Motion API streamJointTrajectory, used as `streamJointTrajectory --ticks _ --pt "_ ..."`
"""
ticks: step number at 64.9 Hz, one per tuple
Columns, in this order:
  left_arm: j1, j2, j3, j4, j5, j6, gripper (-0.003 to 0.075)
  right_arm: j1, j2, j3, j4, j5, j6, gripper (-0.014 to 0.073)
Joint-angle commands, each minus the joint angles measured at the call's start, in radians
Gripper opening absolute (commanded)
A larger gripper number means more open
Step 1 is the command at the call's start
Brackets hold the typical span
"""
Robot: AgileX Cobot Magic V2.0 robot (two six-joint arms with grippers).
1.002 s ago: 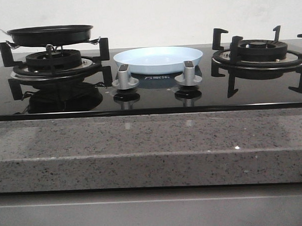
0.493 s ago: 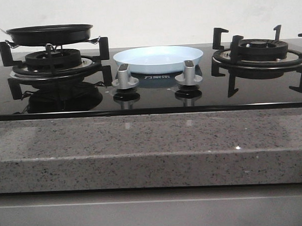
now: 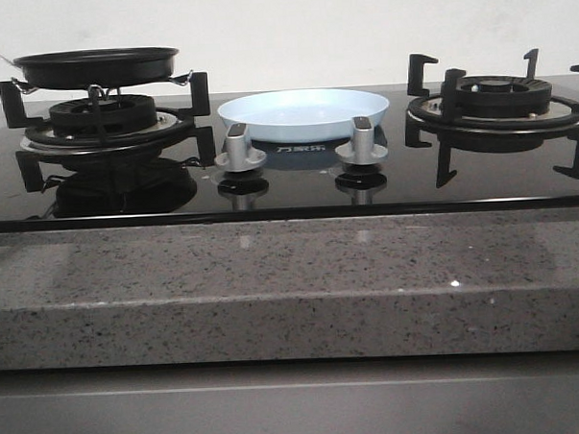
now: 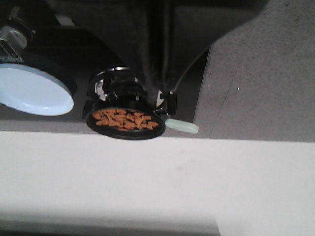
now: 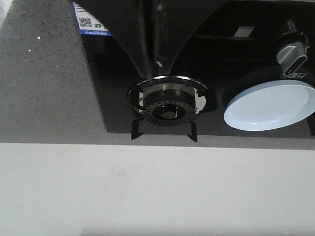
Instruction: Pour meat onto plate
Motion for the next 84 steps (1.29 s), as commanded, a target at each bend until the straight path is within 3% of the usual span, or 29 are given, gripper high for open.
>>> streamJointTrajectory --ticks 1,30,37,42,50,53,58,72,84 --pt "-0.007 0.099 -0.088 -0.009 -0.007 -0.004 -0.002 0.0 0.093 -0.084 -0.005 -0.02 -0.001 -0.0115" --pt "-0.007 0.263 -0.106 -0.008 -0.027 -0.004 -0.002 0.002 0.281 -0.102 -0.005 0.002 -0.001 -0.0115" --pt "-0.007 0.266 -0.106 0.006 -0.031 -0.004 -0.001 0.005 0.297 -0.102 -0.005 0.02 -0.002 -0.0067" --pt "-0.007 0.266 -0.106 0.022 -0.029 -0.004 0.0085 0.014 0.302 -0.102 -0.005 0.019 -0.009 0.0099" --pt "-0.007 0.266 -0.106 0.026 -0.031 -0.004 0.0366 0.041 0.307 -0.102 -0.005 0.027 -0.01 0.0405" --pt "-0.007 0.266 -0.106 0.026 -0.031 -0.004 0.0456 0.051 0.313 -0.104 -0.005 0.038 -0.01 0.0456" --pt "-0.007 0.266 -0.106 0.026 -0.031 -0.004 0.0514 0.075 0.338 -0.12 -0.003 0.078 -0.01 0.0455" --pt "-0.007 0.266 -0.106 0.026 -0.031 -0.004 0.0513 0.171 0.509 -0.285 -0.003 0.249 -0.01 0.0417" --pt "-0.007 0.266 -0.106 0.026 -0.031 -0.004 0.0513 0.245 0.706 -0.456 0.002 0.299 -0.011 0.0417"
